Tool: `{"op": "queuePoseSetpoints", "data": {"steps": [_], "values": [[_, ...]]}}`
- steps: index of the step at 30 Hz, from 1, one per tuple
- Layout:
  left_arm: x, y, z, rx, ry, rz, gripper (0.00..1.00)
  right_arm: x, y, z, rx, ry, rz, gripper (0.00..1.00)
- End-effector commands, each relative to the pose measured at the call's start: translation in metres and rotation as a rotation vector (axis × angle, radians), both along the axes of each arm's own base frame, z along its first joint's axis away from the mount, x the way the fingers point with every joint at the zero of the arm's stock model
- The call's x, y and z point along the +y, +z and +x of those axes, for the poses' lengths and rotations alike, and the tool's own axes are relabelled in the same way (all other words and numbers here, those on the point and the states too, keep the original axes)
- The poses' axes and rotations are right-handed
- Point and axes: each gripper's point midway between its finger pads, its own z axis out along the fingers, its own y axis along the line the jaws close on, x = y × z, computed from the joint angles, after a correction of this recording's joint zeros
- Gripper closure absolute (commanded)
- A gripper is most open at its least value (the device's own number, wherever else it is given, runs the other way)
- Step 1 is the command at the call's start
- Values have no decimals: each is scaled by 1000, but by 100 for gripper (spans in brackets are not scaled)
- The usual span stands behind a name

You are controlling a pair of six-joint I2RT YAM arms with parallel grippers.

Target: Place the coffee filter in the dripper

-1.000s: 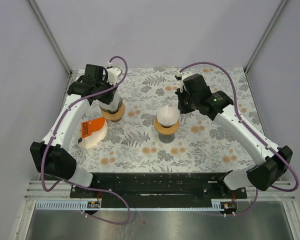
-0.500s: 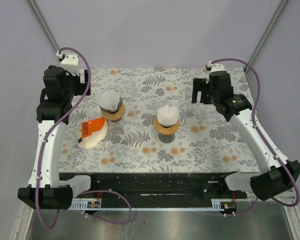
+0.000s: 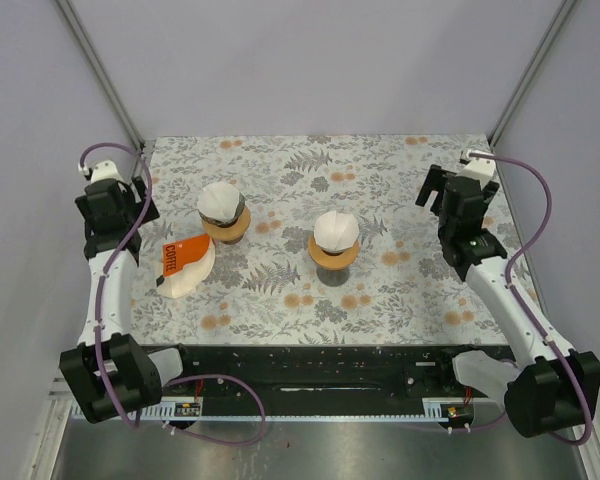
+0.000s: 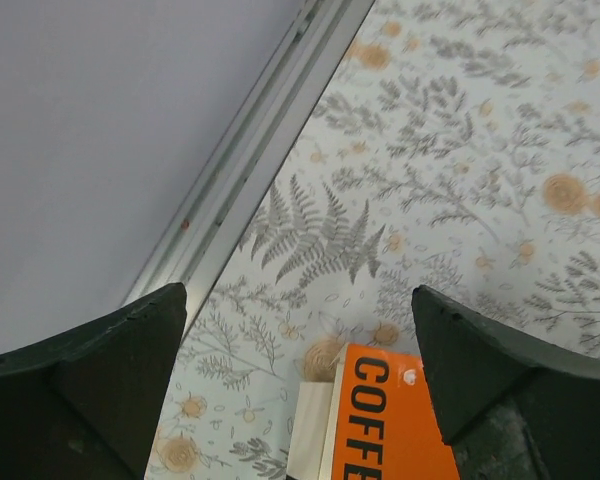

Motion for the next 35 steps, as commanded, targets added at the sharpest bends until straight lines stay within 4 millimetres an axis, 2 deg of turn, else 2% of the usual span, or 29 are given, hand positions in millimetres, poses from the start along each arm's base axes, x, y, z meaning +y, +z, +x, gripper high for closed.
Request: {"op": "queuePoseSetpoints", "data": {"steps": [1, 7, 12, 13, 16, 28, 35], "values": [[10, 3, 10, -165, 34, -16, 1, -25, 14, 3, -188, -134, -26, 1], [-5, -25, 12, -197, -90, 38, 1, -43, -24, -2, -213, -238, -63, 0], [-38, -54, 8, -235, -238, -37, 1, -45, -51, 0, -189, -245, -84, 0], [-39, -58, 7, -241, -243, -40, 1, -45, -57, 1, -174, -244, -89, 1], [-37, -63, 7, -242, -225, -45, 1, -43, -66, 3, -160, -235, -91, 0], [-49, -83, 10, -226, -266, -117, 1, -38, -92, 6, -134, -209, -74, 1], [-45, -86, 11, -221, -237, -128, 1, -35, -105, 10, -120, -197, -72, 1]]}}
